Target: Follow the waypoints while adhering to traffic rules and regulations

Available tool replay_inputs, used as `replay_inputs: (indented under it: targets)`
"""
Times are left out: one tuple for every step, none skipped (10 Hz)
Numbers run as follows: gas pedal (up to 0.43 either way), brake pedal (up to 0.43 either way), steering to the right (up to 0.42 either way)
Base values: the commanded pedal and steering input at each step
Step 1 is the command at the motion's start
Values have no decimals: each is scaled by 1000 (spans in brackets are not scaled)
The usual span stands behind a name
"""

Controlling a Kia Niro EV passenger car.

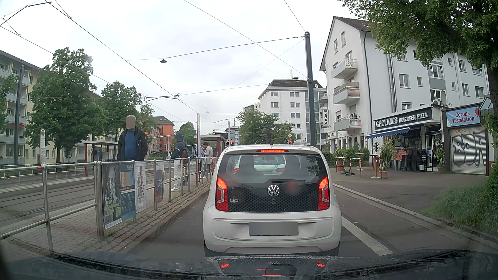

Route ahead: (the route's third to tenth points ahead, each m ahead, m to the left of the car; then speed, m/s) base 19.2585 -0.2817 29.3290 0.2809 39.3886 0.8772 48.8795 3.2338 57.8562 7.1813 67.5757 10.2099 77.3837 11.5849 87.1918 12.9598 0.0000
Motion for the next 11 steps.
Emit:
replay_inputs:
  targets:
    - [0, 220, -17]
    - [0, 220, -17]
    - [0, 220, -17]
    - [0, 220, -16]
    - [0, 220, -16]
    - [0, 220, -17]
    - [0, 220, -16]
    - [0, 220, -16]
    - [0, 220, -16]
    - [0, 220, -17]
    - [0, 220, -17]
